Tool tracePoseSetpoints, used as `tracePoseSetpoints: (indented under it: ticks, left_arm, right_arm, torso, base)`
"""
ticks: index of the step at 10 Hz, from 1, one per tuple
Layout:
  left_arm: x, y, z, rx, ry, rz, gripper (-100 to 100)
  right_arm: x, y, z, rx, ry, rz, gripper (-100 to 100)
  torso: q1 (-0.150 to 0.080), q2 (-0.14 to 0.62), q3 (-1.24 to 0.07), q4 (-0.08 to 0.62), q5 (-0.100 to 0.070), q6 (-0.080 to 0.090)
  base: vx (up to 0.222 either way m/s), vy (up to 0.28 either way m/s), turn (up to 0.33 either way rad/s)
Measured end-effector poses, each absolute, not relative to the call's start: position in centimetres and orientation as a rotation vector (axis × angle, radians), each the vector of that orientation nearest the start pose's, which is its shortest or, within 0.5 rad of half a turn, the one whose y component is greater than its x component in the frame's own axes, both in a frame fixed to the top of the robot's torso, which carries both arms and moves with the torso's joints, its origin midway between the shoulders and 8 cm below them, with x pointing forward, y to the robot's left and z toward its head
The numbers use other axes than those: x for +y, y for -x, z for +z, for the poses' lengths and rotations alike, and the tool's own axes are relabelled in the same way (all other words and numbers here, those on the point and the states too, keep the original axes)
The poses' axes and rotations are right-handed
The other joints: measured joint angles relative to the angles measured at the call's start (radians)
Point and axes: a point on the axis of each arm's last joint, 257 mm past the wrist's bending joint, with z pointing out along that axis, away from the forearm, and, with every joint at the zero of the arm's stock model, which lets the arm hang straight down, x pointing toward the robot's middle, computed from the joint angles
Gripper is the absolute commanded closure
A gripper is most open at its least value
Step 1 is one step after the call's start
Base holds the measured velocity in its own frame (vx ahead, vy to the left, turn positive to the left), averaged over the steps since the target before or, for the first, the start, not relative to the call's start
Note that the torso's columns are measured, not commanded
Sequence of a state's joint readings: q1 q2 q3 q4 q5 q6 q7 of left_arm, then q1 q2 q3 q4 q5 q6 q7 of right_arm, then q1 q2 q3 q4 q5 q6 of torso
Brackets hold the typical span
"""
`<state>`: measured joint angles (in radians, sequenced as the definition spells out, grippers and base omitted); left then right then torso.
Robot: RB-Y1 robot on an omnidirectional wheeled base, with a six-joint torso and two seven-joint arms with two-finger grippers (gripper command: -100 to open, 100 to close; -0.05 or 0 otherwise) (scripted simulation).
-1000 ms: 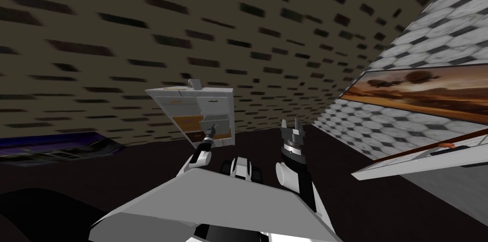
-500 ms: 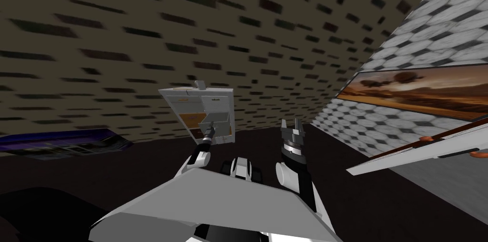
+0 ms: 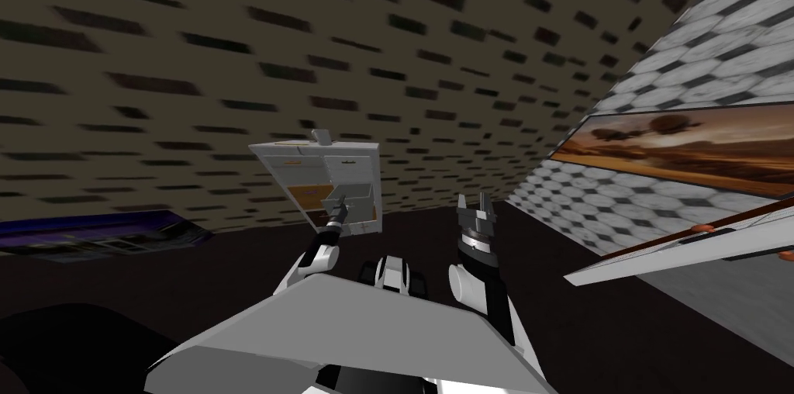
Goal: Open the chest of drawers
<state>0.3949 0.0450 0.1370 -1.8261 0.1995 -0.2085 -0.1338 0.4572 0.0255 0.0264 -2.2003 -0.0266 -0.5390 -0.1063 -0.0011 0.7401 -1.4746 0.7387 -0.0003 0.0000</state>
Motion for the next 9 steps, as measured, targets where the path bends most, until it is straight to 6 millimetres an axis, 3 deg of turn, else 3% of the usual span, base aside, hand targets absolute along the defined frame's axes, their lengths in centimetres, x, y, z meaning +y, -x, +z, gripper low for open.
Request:
tracePoseSetpoints:
  ticks: [3, 4, 9]
  left_arm:
    - [37.23, -41.11, -20.83, 0.976, 1.225, -1.000, -100]
    - [37.23, -41.10, -20.93, 0.979, 1.229, -0.998, 0]
    - [37.27, -40.99, -21.41, 0.986, 1.239, -0.994, 0]
  right_arm:
    - [-27.31, -35.66, 1.05, 0.543, -0.737, 1.458, 0]
    - [-27.31, -35.66, 1.05, 0.543, -0.737, 1.458, 0]
    - [-27.31, -35.66, 1.05, 0.543, -0.737, 1.458, 0]
  torso:
    - [-0.002, 0.002, 0.000, 0.004, -0.004, 0.000]
    - [-0.002, 0.002, 0.001, 0.003, -0.002, 0.000]
    - [0.000, -0.001, -0.001, 0.000, 0.000, 0.000]
  base:
    - [0.005, -0.007, -0.003]
    - [0.000, 0.000, 0.000]
    - [0.000, 0.000, 0.000]
